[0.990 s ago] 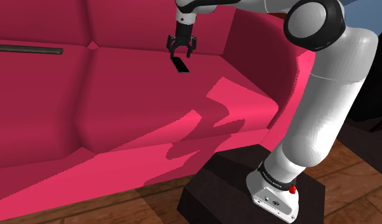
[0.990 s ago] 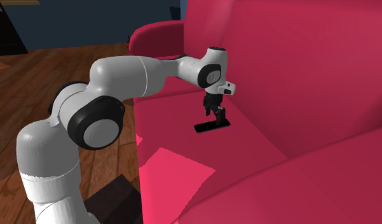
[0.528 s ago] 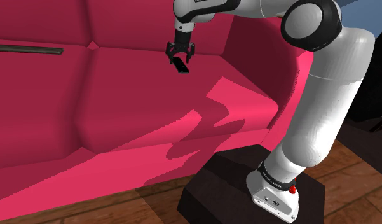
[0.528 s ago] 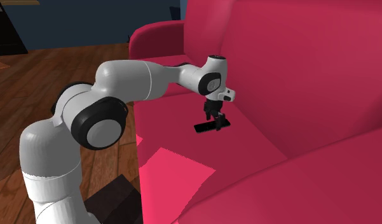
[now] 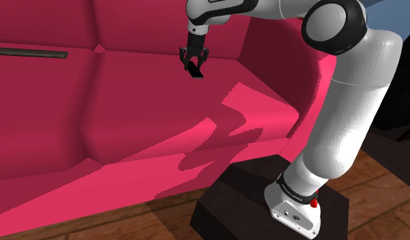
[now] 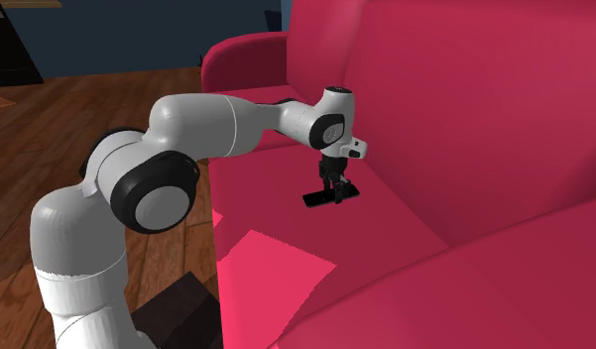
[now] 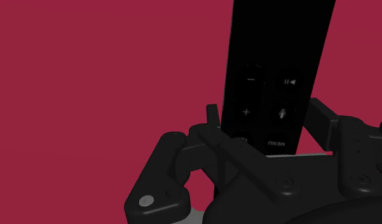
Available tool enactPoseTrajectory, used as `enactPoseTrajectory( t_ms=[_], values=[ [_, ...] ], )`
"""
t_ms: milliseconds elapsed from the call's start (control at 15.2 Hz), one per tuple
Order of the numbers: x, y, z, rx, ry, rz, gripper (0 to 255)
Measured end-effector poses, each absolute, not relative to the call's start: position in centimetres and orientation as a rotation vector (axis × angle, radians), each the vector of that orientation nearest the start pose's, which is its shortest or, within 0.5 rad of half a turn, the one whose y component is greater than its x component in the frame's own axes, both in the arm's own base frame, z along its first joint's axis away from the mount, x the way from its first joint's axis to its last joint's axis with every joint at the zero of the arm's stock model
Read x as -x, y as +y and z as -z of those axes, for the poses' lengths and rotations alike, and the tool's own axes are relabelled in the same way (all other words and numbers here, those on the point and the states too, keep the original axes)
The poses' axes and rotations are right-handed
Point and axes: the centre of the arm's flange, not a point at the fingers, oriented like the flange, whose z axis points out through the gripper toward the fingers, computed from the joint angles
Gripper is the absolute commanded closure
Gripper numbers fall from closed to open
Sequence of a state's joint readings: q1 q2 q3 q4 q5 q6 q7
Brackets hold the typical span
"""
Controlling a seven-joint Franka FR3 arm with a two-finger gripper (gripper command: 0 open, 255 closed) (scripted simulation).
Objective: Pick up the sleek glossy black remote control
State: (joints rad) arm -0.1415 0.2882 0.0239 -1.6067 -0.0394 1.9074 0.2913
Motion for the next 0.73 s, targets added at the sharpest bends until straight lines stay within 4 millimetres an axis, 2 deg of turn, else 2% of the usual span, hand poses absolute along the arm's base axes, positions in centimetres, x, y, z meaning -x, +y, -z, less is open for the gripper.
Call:
enactPoseTrajectory(
  t_ms=[264, 726],
  values=[
    [-64.4, -8.1, -46.8, 3.108, 0.624, 0.022, 255],
    [-64.3, -8.0, -50.3, 3.108, 0.624, 0.022, 255]
  ],
)
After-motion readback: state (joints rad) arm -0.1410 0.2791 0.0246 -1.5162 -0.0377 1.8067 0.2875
